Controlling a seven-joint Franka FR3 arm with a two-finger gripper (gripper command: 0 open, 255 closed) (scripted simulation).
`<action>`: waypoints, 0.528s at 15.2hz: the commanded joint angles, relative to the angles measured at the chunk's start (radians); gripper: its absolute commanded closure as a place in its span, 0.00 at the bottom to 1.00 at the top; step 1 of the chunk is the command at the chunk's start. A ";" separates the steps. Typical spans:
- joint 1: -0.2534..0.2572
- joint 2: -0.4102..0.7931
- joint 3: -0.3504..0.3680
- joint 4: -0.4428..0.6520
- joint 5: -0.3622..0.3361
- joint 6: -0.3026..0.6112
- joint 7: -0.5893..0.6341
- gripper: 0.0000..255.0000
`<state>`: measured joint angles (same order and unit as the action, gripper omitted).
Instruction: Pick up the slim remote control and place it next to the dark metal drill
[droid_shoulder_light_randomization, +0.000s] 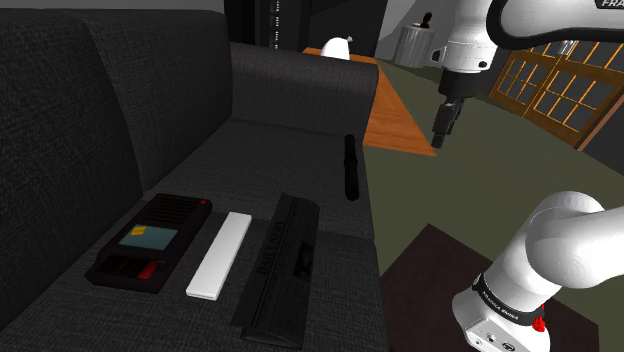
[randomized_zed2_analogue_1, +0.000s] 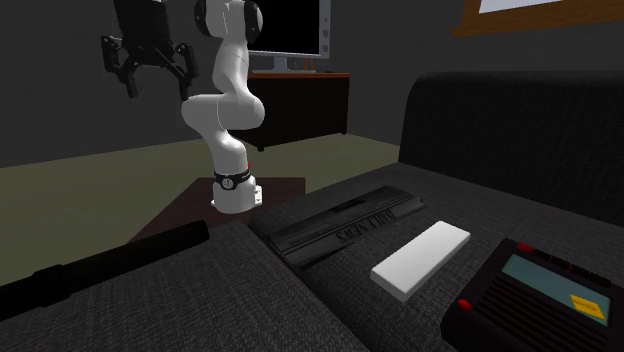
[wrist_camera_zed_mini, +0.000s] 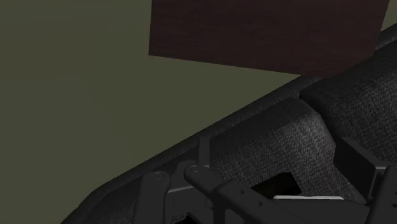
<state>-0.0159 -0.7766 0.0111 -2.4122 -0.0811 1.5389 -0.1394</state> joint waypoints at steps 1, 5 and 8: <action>0.000 0.000 0.000 0.000 0.000 0.000 0.000 0.00; 0.016 -0.009 0.094 -0.047 0.084 0.041 0.157 0.00; 0.029 0.004 0.168 -0.066 0.147 0.081 0.274 0.00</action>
<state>0.0075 -0.7701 0.1533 -2.4629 0.0421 1.6039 0.0912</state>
